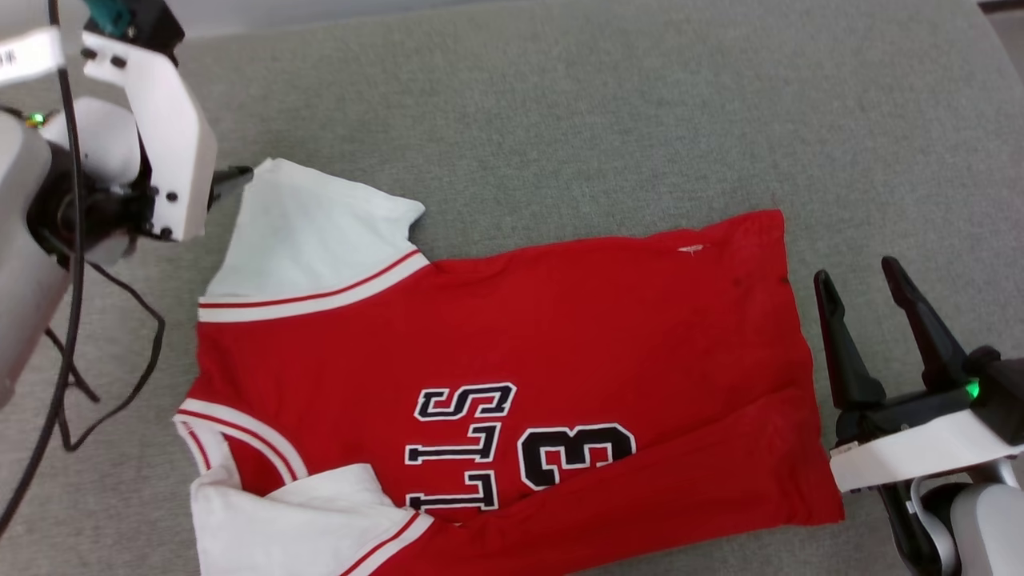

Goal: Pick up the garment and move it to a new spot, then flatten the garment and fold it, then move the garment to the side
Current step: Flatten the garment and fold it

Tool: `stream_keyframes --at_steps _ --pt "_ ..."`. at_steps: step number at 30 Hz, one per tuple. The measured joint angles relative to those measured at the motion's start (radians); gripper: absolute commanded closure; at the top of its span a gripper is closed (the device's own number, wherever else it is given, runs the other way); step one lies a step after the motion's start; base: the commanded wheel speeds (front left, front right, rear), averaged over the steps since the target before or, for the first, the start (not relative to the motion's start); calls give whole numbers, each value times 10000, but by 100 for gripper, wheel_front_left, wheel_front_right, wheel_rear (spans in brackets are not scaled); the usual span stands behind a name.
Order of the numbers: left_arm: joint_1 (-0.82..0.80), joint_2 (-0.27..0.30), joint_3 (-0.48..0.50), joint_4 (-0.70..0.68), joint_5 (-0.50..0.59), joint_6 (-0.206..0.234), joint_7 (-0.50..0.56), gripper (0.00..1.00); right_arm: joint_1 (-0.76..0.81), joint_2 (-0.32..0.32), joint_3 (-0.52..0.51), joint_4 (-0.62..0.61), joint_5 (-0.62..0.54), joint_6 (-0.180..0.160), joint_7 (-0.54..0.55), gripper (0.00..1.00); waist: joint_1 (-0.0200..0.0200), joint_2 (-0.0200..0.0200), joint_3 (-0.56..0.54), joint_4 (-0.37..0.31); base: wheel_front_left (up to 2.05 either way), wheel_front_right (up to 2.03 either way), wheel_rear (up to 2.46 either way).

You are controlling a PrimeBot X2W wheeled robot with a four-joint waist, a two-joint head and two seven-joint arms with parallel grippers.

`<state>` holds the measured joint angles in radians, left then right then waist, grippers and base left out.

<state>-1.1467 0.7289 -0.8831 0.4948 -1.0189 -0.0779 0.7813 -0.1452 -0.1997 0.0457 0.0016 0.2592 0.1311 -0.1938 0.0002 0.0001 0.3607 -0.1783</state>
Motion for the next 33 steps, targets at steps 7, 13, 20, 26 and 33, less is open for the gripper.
stream_keyframes --at_steps 7,13,20,26,33 --pt "-824 -201 -520 516 621 -15 711 0 -430 -19 -8 117 -8 2 -222 0 0 0 881 -383 0 0 0" --pt "-941 -234 -767 1095 951 -153 516 0 -711 -17 86 186 -4 2 -349 0 -1 0 1419 -576 0 0 0" --pt "-924 -339 -932 1331 732 -366 591 100 -794 -27 98 311 10 2 -433 0 -2 0 1553 -587 0 0 0" --pt "-692 -522 -1064 1406 629 -453 -73 100 -936 -349 13 347 15 2 -426 0 -1 0 1254 -440 0 0 0" --pt "-459 -575 -1087 968 558 -504 -1381 100 -1589 -1563 -50 -123 150 2 692 0 -1 -1 524 -71 0 0 0"
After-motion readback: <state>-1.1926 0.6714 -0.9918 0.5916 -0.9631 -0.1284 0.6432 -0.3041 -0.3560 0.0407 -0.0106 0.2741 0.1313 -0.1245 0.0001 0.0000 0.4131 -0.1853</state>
